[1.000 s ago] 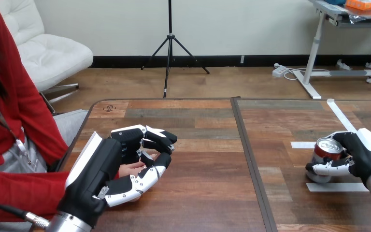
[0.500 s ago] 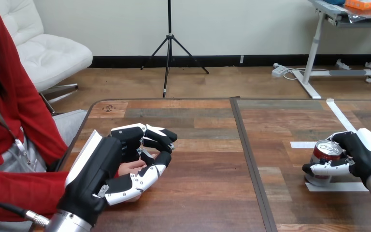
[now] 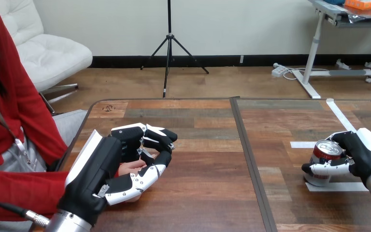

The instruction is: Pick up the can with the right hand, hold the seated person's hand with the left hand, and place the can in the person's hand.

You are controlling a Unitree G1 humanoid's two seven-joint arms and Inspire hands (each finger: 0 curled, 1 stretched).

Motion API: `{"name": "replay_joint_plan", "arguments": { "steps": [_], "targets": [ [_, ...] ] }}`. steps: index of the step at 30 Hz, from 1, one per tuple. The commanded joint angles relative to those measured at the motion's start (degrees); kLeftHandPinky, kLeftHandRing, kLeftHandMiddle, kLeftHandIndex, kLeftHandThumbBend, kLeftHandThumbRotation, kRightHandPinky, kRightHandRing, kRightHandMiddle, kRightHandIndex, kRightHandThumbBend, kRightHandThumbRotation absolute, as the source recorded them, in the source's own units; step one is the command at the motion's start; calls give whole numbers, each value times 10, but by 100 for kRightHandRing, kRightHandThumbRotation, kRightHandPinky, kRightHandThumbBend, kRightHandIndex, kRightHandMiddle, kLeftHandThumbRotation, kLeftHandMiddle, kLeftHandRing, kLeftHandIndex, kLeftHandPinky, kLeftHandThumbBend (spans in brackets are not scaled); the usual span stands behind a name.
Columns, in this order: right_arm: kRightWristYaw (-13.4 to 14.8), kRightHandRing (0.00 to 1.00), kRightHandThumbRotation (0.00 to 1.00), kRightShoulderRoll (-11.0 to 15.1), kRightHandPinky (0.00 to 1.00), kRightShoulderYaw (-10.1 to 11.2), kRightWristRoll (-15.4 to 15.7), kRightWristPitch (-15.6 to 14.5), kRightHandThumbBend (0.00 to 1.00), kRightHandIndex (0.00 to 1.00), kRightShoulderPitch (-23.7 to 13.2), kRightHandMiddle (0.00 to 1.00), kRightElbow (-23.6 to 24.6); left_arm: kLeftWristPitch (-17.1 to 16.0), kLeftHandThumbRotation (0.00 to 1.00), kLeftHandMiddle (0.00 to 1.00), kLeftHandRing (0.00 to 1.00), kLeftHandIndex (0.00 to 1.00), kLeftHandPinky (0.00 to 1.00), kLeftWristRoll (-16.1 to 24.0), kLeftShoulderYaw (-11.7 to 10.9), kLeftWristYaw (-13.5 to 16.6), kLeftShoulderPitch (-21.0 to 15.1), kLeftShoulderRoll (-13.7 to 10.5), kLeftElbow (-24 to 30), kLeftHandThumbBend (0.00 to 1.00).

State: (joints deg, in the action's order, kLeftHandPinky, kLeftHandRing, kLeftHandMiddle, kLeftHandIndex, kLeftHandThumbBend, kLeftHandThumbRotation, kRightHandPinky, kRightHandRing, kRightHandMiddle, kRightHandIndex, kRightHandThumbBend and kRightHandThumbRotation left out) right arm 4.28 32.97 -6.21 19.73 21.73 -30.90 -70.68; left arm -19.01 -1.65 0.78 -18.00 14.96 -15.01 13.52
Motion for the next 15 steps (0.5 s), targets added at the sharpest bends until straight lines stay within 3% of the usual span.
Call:
{"name": "replay_joint_plan", "arguments": {
  "steps": [1,15],
  "targets": [
    [-5,41,0,-2,38,12,-16,14,68,51,-39,47,23,-8,9,68,60,50,39,-1,-7,0,-34,-7,14,32],
    [-36,42,0,2,39,14,-34,21,72,51,-37,47,57,-2,8,68,60,49,39,2,-7,3,-34,-5,20,33]
  ]
}}
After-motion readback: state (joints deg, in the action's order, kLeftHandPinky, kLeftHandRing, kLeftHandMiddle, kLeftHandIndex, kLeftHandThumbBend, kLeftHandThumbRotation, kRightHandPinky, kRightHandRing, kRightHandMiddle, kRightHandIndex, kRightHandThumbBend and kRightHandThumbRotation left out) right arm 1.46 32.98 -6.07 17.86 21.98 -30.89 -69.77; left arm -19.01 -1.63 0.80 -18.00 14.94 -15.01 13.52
